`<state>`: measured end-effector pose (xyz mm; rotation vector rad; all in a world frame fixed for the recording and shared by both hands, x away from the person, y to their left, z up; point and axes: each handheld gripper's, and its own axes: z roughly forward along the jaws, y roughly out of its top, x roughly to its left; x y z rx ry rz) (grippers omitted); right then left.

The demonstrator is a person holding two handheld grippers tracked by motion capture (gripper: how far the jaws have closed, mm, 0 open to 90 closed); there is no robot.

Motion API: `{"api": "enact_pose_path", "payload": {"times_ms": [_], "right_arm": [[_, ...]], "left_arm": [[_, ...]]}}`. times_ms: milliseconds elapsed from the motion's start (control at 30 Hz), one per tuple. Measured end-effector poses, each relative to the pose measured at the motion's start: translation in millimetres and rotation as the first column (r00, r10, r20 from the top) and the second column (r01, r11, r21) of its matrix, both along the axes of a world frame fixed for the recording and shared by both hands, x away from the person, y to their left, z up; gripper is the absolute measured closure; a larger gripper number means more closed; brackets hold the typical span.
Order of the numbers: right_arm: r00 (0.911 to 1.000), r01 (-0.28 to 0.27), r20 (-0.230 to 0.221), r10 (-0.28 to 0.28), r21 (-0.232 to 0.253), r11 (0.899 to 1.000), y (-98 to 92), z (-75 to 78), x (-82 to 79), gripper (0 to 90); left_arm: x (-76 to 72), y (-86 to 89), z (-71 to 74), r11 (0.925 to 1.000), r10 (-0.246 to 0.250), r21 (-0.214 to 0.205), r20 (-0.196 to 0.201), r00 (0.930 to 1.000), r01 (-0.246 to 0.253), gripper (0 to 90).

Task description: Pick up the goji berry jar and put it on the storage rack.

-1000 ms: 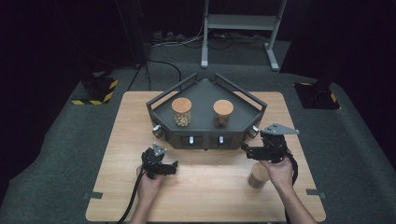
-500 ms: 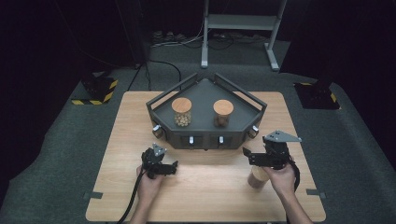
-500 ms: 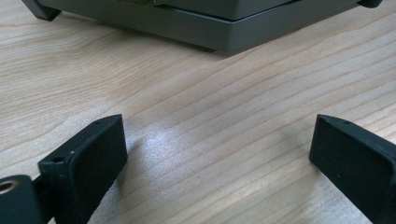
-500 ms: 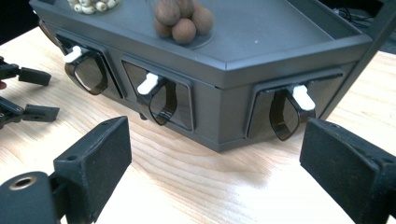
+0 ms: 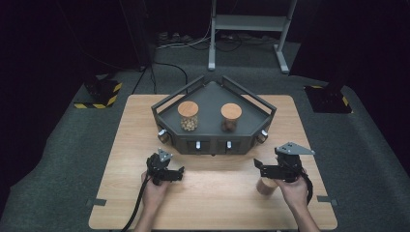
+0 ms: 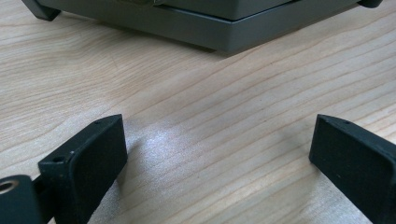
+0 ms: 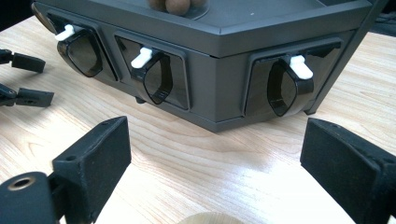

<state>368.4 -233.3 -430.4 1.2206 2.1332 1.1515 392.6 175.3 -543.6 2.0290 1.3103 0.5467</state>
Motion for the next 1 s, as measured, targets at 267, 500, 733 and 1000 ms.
{"api": "enact_pose_path", "payload": {"times_ms": [267, 500, 733, 1000], "right_arm": [[0.9999, 0.012, -0.001, -0.012, 0.013, 1.0, -7.5, -7.2, -4.2, 8.0], [0.9997, 0.02, -0.014, -0.02, 0.03, 0.999, -14.0, -16.3, -8.6, 8.0], [0.9995, 0.021, -0.026, -0.02, 0.032, 0.999, -17.8, -25.7, -15.0, 8.0], [0.9993, 0.022, -0.033, -0.021, 0.028, 0.999, -20.2, -36.9, -23.7, 8.1]], "left_arm": [[0.0, 0.0, 0.0, 1.0, 0.0, 0.0, 0.0, 1.0, 0.0, 4.2], [0.0, 0.0, 0.0, 1.0, 0.0, 0.0, 0.0, 1.0, 0.0, 4.2], [0.0, 0.0, 0.0, 1.0, 0.0, 0.0, 0.0, 1.0, 0.0, 4.2], [0.0, 0.0, 0.0, 1.0, 0.0, 0.001, 0.0, 1.0, 0.0, 4.2]]}}
